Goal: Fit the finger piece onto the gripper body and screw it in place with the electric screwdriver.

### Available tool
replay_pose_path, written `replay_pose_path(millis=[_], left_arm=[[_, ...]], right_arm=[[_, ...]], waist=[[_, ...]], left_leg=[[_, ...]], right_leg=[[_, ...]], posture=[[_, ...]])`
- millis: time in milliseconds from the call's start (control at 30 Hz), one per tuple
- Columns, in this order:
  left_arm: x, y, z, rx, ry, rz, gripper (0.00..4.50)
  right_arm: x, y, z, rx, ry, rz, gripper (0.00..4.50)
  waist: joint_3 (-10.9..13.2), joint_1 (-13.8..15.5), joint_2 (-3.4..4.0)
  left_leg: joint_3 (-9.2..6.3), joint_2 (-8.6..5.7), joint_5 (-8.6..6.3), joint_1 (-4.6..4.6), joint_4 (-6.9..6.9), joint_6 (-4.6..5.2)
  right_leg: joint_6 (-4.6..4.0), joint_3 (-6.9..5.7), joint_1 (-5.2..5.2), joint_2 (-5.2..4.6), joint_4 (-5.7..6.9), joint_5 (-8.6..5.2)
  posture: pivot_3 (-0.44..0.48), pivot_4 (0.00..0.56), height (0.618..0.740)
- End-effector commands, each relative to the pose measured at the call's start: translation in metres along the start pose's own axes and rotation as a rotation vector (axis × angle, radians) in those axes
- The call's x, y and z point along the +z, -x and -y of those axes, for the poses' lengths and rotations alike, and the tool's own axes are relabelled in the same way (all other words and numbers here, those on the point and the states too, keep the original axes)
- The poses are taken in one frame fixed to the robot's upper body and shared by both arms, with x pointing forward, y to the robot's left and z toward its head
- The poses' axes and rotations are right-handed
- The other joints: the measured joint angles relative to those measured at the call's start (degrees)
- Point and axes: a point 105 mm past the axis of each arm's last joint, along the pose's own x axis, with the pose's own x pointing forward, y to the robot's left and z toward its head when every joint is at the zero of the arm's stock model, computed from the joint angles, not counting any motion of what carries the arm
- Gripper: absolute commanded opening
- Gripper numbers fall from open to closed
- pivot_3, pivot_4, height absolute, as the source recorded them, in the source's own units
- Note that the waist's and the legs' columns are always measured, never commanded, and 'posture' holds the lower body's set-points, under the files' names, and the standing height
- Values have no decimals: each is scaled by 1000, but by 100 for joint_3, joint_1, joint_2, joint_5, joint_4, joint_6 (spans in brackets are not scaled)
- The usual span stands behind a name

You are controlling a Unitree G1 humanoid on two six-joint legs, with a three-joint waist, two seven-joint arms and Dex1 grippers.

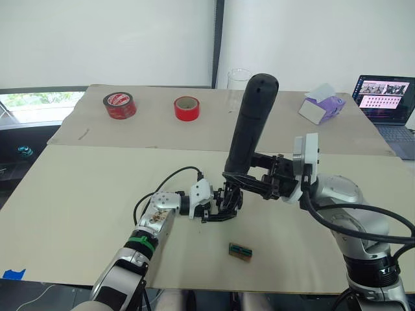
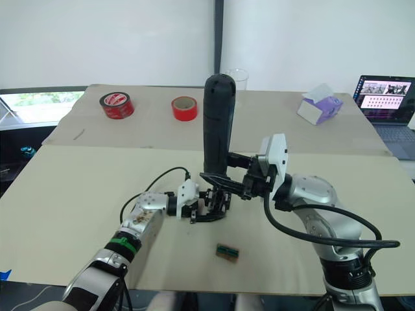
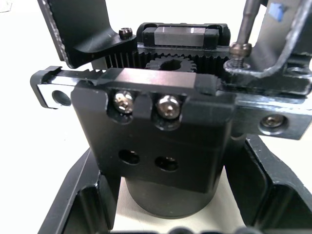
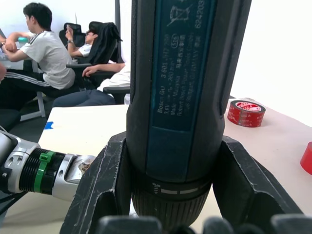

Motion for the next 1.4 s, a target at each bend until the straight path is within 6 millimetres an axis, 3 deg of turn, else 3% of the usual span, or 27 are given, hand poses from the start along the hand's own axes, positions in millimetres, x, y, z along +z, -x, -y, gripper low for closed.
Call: replay_pose_path(millis=[33,200,500,667,967,1233,1400], left_arm=[[-4,-5,5,-33,16,-22,2507],[-5,-6,5,-36,22,-30,2507],[-7,-7,5,-36,31,-43,2507],[-7,-6,4,-33,34,-45,2507],[-10,-6,5,-29,46,-52,2507],[-18,-4,6,-11,65,-94,2507],[-23,-3,7,-3,64,-113,2507]], right_arm=[[-16,-1,-1,1,-28,-96,1906],[-25,-6,-3,24,-1,-164,1906],[-49,-1,-3,8,-120,-248,1906],[-51,0,-1,-3,-122,-236,1906],[-28,0,6,13,-63,-145,1906],[23,1,1,90,57,36,1906],[40,5,-2,123,97,75,1906]], waist=[[-2,0,-1],[-7,-2,0],[-57,12,-39],[-63,12,-39],[-63,13,-39],[-62,15,-37],[-59,28,-36]], left_leg=[[0,0,0,1,0,0],[-1,0,-1,4,0,2],[-4,0,-6,9,0,9],[-5,0,-7,17,0,11],[-6,0,-8,19,0,12],[-6,0,-8,2,0,13],[-5,-3,-10,-12,1,16]], right_leg=[[0,0,1,0,0,0],[0,-1,4,-3,-1,0],[0,-6,11,-15,-5,-1],[-1,-11,17,-23,-5,-1],[-1,-16,19,-28,-6,-2],[0,-17,4,-30,-6,-1],[0,-20,-5,-35,-8,0]], posture=[[0,150,740],[0,150,740],[0,150,740],[0,150,740],[0,150,740],[0,150,740],[0,150,740]])
